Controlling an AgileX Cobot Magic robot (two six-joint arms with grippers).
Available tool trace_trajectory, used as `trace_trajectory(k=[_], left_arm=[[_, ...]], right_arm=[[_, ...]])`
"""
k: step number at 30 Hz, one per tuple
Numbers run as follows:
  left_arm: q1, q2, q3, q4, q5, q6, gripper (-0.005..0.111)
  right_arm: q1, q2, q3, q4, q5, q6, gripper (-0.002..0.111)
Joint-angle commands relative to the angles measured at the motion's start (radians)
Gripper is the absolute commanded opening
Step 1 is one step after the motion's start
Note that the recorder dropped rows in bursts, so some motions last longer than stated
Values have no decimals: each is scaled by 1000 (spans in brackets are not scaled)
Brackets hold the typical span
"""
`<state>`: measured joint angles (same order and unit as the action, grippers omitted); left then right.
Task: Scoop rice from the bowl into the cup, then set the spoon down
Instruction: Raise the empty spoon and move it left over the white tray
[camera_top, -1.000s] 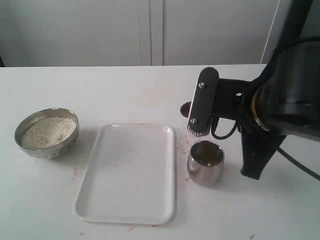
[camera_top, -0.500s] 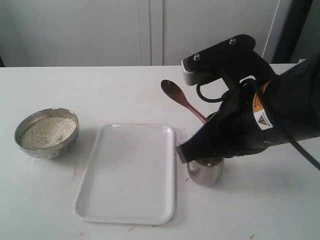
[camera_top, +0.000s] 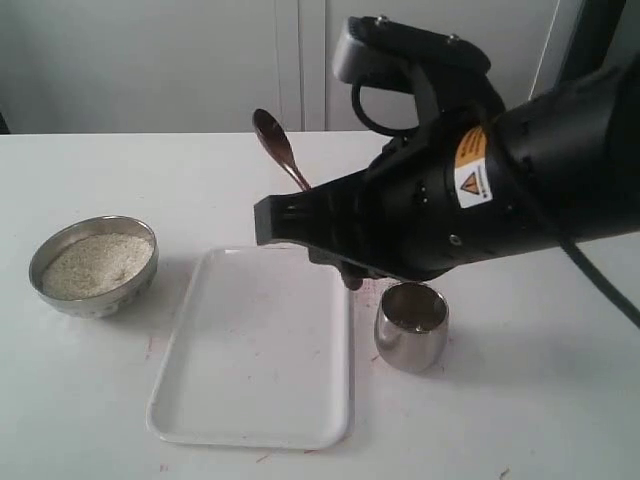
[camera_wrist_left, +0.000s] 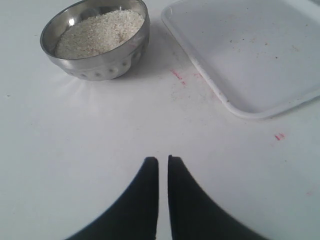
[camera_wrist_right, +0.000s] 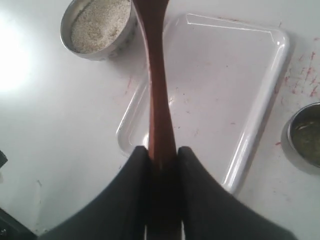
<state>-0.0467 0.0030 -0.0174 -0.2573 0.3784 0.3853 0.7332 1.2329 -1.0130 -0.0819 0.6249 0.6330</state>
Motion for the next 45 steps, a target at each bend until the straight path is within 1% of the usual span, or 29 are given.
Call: trace_trajectory(k=[1, 9, 14, 28, 35, 45], left_arm=[[-5, -3, 5, -11, 3, 3, 14], [-5, -3, 5, -11, 3, 3, 14], [-5, -3, 5, -11, 3, 3, 14], [-5, -3, 5, -11, 3, 3, 14], [-5, -3, 5, -11, 3, 3, 14], [-5, -3, 5, -11, 3, 3, 14]], right_arm=[[3, 38, -3, 7, -53, 69, 0], [3, 127, -3, 19, -125, 151, 0], [3, 184, -3, 88, -180, 148, 0], [4, 348, -3, 82, -310, 148, 0], [27, 440, -3, 82, -406, 148, 0], [31, 552, -3, 82, -445, 131, 0]])
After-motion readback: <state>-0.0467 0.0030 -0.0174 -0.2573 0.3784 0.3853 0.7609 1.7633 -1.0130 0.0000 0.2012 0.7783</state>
